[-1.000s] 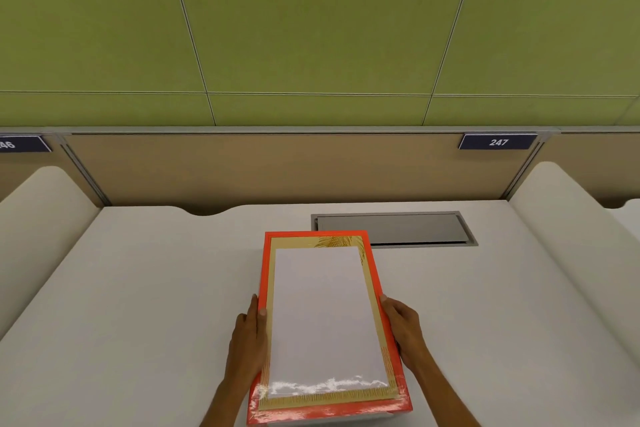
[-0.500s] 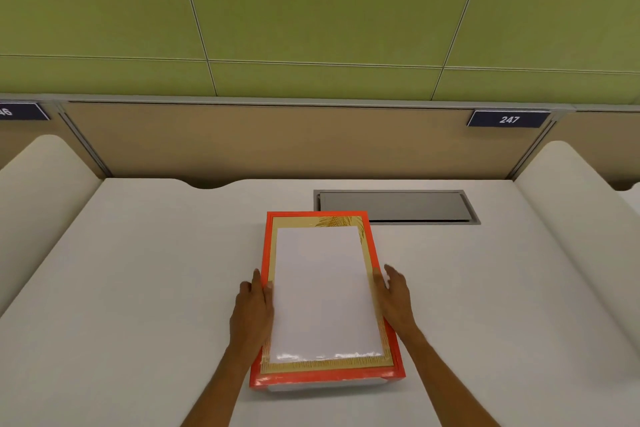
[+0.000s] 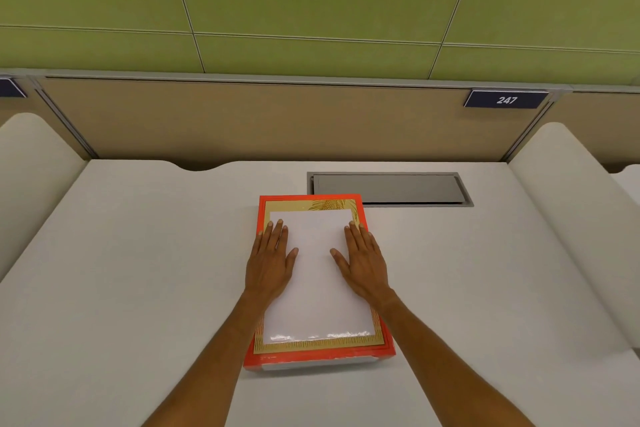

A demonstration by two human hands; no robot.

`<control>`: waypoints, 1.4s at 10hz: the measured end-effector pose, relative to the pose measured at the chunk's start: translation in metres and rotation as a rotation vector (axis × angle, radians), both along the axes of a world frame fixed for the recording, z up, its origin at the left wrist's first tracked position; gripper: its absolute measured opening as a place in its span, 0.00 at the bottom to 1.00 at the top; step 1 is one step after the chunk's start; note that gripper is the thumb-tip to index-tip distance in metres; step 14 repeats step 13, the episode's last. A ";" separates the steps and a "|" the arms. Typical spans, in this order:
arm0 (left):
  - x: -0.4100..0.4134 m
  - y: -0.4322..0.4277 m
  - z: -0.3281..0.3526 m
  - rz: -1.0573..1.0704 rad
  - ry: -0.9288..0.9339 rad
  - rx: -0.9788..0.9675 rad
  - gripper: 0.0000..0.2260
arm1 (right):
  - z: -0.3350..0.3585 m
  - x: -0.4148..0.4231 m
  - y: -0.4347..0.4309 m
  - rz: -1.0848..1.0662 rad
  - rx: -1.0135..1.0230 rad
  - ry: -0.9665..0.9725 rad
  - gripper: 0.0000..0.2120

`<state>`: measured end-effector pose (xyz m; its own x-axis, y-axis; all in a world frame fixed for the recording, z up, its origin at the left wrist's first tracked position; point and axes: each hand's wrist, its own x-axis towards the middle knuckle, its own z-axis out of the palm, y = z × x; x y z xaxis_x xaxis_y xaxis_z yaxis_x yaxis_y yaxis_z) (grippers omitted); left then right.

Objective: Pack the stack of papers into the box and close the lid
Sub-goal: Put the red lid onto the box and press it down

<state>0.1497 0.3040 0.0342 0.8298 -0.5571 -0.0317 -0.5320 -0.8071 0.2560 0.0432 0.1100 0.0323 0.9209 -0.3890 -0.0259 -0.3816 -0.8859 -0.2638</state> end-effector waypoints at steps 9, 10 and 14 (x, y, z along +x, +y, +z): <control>-0.002 0.002 -0.016 0.020 0.021 0.028 0.36 | -0.014 -0.001 0.000 0.016 0.028 0.034 0.34; -0.004 0.001 -0.010 0.014 0.031 0.018 0.40 | -0.011 -0.004 0.001 0.018 0.026 0.059 0.35; -0.018 -0.021 0.008 0.047 0.036 -0.017 0.35 | 0.011 -0.013 -0.016 0.043 0.061 0.037 0.36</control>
